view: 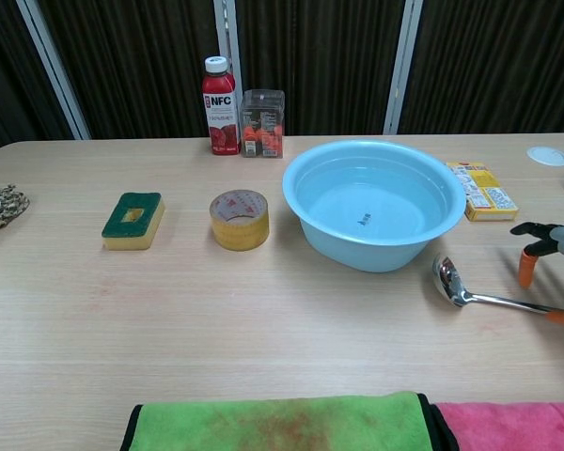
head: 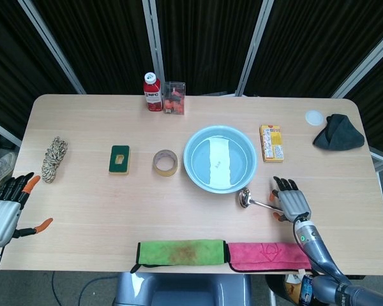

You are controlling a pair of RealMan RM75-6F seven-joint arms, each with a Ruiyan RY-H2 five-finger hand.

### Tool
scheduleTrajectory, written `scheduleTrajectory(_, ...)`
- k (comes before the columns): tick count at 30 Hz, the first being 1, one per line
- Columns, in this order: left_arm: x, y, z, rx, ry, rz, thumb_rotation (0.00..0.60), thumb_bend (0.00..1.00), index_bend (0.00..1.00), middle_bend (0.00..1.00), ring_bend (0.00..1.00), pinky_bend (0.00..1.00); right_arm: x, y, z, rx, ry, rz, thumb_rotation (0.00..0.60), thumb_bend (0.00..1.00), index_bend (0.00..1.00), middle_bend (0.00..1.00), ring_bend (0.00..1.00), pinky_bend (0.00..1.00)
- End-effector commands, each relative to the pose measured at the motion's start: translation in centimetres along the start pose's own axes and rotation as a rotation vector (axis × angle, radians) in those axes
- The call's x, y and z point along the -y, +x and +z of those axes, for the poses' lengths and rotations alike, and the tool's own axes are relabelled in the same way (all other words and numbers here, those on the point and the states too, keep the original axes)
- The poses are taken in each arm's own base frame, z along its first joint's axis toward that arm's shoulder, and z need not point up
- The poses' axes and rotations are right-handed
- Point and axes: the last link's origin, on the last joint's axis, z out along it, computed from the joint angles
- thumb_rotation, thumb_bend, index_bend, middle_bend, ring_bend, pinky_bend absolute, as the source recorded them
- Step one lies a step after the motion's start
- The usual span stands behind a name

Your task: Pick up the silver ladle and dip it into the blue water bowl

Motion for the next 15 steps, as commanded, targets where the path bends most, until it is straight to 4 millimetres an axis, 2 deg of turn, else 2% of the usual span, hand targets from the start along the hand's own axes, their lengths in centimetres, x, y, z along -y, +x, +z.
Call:
scheduleTrajectory(1,0.0,-0.04,0.06,0.0,0.001,0.003,0.377,0.19,0.0,0.0,0.0,0.0,-0.33,-0.42,0.31,0.009,-0.006,0.013,0.6,0.22,0.42,0.0,0.0,0.0)
scheduleTrajectory(15,0.01,-0.27,0.3,0.008,0.008,0.01,0.376,0.19,0.0,0.0,0.0,0.0,-1.0,-1.04,0.93,0.026,-0.019,0.026,0.6,0.23,0.41,0.0,0.0,0.0)
